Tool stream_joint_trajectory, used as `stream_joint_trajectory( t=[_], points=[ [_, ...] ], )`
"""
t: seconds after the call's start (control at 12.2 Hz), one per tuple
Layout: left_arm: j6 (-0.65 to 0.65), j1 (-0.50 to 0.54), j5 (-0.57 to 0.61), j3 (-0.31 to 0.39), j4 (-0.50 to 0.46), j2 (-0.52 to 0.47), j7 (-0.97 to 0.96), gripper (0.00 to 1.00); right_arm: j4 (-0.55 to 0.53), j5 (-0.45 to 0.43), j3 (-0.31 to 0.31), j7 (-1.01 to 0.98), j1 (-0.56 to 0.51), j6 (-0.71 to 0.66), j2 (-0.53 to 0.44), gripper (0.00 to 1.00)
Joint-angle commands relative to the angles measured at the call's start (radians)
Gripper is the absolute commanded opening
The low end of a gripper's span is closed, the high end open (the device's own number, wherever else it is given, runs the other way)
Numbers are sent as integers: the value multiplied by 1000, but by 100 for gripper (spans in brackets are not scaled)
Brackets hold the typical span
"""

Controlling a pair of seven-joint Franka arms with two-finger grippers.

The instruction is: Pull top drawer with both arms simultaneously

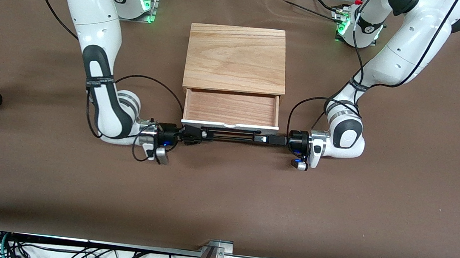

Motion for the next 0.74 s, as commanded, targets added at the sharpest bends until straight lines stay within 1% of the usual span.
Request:
stream_joint_trajectory(
  t=[0.0,0.08,0.16,0.25,0.33,0.41,0.57,0.65],
  points=[
    [-32,7,30,-1,-61,-47,-35,100,42,-1,-11,13,-22,19,27,83],
    [-32,14,32,2,-63,-58,-35,100,42,-18,-29,12,-19,28,22,100],
    [-32,27,53,12,-70,-69,-35,100,41,-52,-66,13,1,75,4,100],
    [-32,35,125,38,-71,-96,-40,100,41,-110,-91,24,20,123,-22,100],
    [-32,52,203,64,-69,-131,-81,100,41,-191,-123,63,24,132,-38,100],
    [-32,73,279,88,-61,-160,-125,100,41,-278,-154,103,24,133,-59,100],
    [-32,84,466,165,-40,-223,-155,100,41,-476,-207,200,24,126,-105,100],
    [-35,84,546,197,-44,-265,-164,100,41,-592,-232,247,24,125,-134,100]
  ],
)
